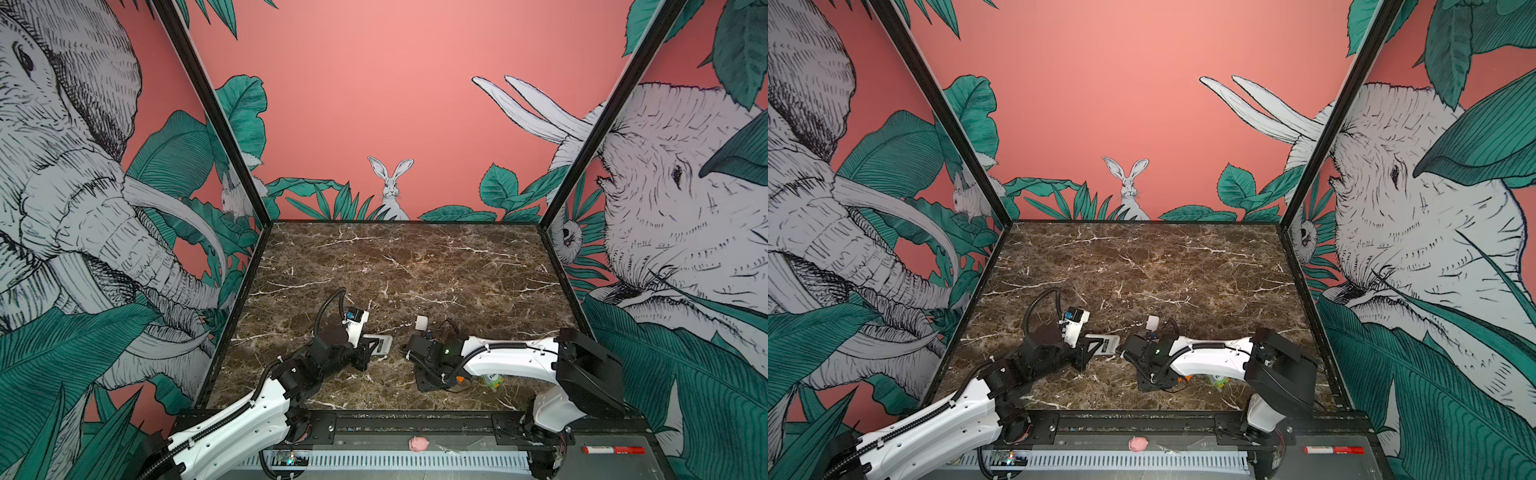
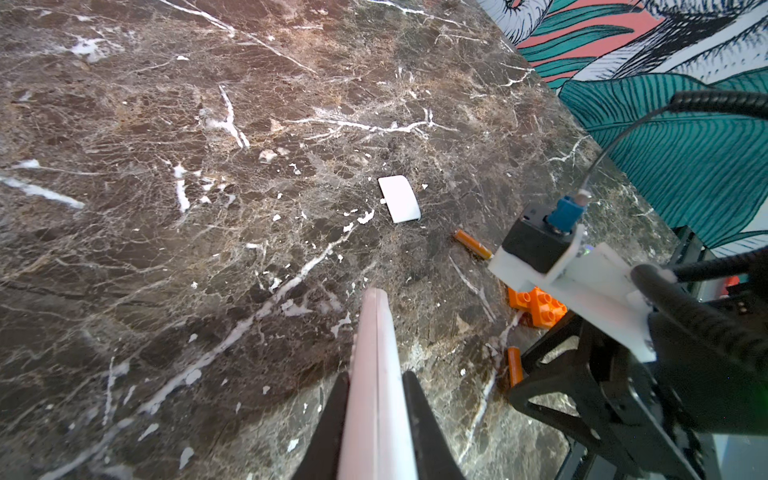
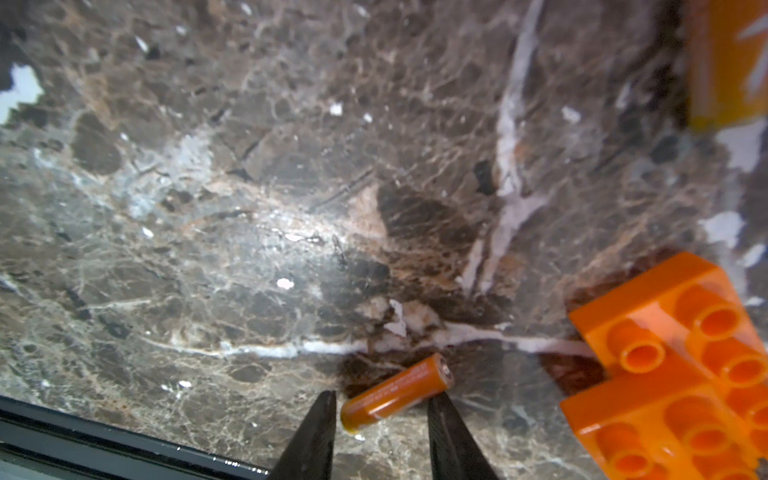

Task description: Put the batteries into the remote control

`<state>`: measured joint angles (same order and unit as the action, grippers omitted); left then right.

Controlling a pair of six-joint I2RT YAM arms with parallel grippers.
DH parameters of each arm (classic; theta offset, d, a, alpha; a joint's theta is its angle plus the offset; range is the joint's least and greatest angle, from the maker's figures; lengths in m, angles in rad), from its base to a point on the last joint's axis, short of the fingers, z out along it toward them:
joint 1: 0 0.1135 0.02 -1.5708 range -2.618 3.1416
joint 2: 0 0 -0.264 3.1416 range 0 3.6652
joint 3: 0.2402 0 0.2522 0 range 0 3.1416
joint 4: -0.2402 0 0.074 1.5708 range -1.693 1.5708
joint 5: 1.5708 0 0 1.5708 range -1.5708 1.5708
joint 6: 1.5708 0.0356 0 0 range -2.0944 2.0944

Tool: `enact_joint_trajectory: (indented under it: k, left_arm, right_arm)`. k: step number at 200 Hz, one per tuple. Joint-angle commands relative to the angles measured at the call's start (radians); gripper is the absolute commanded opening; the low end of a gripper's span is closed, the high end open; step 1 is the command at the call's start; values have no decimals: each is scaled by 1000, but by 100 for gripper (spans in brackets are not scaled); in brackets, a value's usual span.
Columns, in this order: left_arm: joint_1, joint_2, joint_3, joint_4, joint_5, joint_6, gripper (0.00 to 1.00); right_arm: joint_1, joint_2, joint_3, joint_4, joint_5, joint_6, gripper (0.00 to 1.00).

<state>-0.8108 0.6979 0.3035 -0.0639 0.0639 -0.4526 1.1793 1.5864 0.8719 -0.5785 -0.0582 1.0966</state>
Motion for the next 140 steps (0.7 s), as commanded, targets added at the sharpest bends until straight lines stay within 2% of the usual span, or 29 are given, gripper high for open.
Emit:
enact_joint_trajectory:
  k: [1,52,97,140]
  left_arm:
    - [5,-7,-10,3,8,-3,3]
    - [5,-4,-28,14,70,-33,3]
    - [5,-36,-65,41,168,-132,2]
    - [5,-54,-95,77,198,-239,2]
  right_arm:
    - [4,6,-23,4,17,69,35]
    - [3,6,-48,15,22,61,24]
    - [-5,4,-85,21,29,31,10]
    - [-35,-40,-116,5,59,-65,4]
